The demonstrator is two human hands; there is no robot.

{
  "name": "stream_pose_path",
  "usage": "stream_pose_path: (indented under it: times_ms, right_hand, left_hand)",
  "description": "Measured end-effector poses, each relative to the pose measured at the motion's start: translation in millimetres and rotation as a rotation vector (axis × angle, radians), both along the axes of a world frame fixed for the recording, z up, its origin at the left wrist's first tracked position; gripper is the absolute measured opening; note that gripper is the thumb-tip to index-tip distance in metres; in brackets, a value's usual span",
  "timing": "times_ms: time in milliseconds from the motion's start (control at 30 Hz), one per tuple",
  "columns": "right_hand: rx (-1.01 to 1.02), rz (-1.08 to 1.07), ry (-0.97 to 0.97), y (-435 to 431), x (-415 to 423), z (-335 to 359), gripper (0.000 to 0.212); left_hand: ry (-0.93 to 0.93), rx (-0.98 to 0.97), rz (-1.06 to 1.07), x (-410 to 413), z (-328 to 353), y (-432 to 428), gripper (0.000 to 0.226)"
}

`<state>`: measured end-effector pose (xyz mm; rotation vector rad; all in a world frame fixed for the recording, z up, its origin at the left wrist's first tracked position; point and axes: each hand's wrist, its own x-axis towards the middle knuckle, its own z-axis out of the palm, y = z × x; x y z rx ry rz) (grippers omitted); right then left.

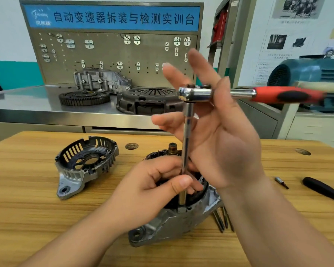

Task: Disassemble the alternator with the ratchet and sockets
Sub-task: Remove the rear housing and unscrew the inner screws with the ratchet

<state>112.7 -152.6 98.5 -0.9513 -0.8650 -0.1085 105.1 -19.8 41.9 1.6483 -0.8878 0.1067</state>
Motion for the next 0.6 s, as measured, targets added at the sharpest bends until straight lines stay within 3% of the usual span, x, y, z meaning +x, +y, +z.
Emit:
stream_pose_path:
  times_ms: [100, 200, 300, 500, 600]
  right_hand:
    - [-0.01, 0.009, 0.072, -0.5, 0.0, -1.3, 0.044]
    - [-0.031, -0.08, -0.08, -1.0, -5.0, 4.1, 0.027]
    - [-0.059, -0.111, -0.169, -0.2, -6.7, 5.6, 0.027]
    - [-0.037, 0.031, 0.085, 2.6, -5.2, -0.7, 0.051]
    - [-0.026, -0.033, 0.003, 2.4, -6.0, 1.0, 0.037]
  left_hand:
    - [0.002, 0.01, -0.001, -0.1, 0.6, 1.1, 0.016]
    - [-0.025, 0.025, 0.049, 1.4, 0.0, 1.1, 0.007]
    - [-0.006, 0.002, 0.054, 1.6, -0.1, 0.7, 0.01]
    - [0.004, 0.021, -0.013, -1.2, 1.2, 1.0, 0.018]
    - [0.012, 0.012, 0.018, -1.0, 0.3, 1.3, 0.014]
